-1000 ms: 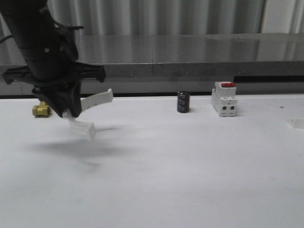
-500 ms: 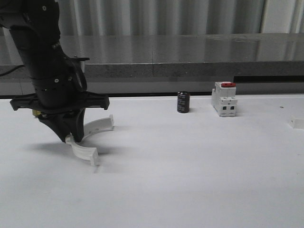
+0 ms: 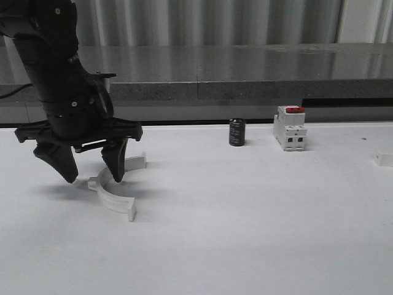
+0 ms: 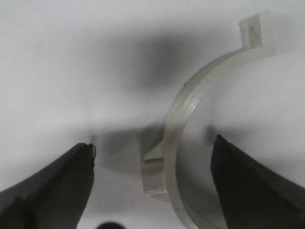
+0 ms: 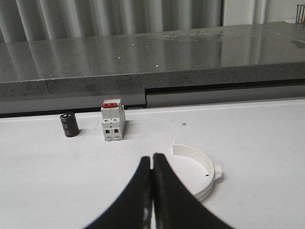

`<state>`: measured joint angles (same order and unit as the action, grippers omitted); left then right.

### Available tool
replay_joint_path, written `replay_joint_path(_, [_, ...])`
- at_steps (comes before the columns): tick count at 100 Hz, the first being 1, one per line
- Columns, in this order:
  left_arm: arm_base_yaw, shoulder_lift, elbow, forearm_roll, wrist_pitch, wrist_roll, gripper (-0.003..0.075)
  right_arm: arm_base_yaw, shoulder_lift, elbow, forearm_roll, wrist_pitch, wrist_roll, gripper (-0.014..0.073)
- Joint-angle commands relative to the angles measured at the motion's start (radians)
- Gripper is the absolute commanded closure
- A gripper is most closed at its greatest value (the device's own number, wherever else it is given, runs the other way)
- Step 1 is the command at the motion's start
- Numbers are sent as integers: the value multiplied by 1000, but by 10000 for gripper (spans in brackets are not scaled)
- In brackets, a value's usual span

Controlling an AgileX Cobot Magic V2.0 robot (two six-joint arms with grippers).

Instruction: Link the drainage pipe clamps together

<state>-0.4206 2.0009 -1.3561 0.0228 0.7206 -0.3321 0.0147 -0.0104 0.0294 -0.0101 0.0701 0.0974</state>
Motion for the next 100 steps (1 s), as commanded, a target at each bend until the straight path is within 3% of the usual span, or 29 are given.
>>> replay_joint_path(1, [-7,-77,-27,14,-3,-9,230,-4,-14,-20,4,-82,-12,661])
replay_joint_path(28, [7,-278,2,35,0,35,286,-4,-14,-20,4,-82,-12,661])
replay_joint_path(50, [128,-511,99,48,-27,68,295,-4,-14,-20,4,-82,-12,661])
replay_joint_path(74, [280,-816,298,43,-57,88,304,-4,-14,-20,4,-82,-12,661])
replay_joint_path(100, [285,-1178,554,43,-79,88,304,-4,-14,-20,4,-82,-12,661])
